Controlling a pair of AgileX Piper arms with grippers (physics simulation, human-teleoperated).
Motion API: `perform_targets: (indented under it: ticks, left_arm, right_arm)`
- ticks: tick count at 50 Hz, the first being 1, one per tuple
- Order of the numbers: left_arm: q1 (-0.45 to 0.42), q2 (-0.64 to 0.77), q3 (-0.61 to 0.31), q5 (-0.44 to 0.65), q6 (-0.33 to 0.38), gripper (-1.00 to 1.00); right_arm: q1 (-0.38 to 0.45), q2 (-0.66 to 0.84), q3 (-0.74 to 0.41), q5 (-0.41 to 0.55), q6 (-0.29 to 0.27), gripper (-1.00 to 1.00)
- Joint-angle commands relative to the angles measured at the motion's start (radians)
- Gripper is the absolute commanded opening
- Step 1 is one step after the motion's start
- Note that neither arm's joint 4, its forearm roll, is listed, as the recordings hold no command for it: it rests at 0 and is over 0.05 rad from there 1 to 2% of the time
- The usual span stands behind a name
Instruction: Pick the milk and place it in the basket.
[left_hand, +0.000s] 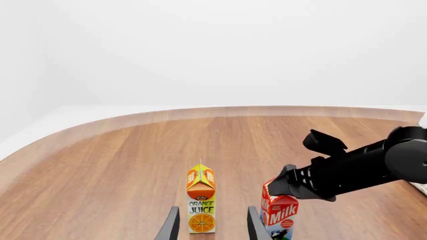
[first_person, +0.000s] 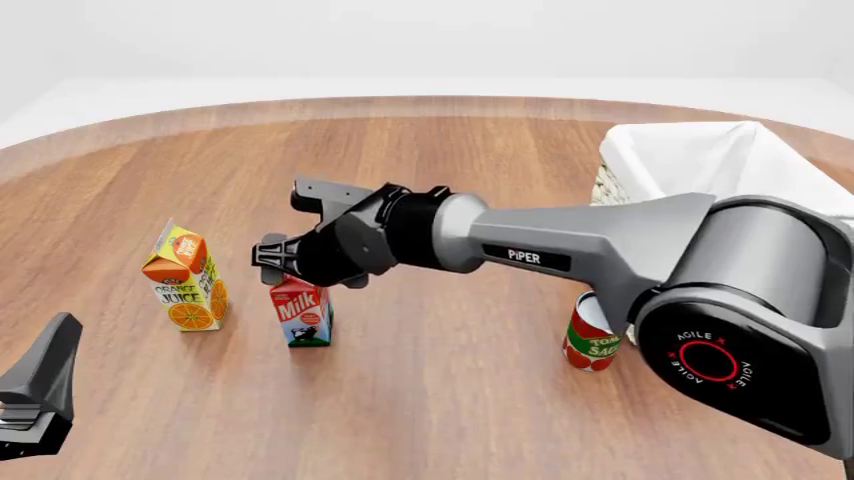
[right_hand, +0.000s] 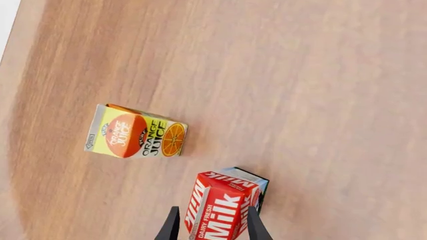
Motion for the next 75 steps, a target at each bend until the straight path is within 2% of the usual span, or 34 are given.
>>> perform_targets:
  ticks: [1, 29, 34, 35, 36, 75]
  left_arm:
    - [0.0, 0.0, 0.0, 0.0, 0.0, 1.0]
    - [0.0, 0.0, 0.0, 0.0, 0.0, 1.0]
    - [0.0, 0.0, 0.0, 0.0, 0.0, 1.0]
    - [0.0, 0.0, 0.0, 0.0, 0.0, 1.0]
    - [0.0, 0.0, 0.0, 0.0, 0.0, 1.0]
    - [0.0, 0.0, 0.0, 0.0, 0.0, 1.0]
  right_arm:
    - [0.0, 0.002, 0.0, -0.003, 0.002, 1.0]
    - [-0.012, 0.02, -0.003, -0.013, 0.01, 1.0]
    - [0.008, 0.042, -0.026, -0.001, 0.031, 1.0]
    - [0.023, 0.056, -0.043, 0.012, 0.052, 1.0]
    - [0.027, 0.058, -0.047, 0.013, 0.054, -1.0]
    - [0.013, -0.004, -0.018, -0.012, 0.022, -1.0]
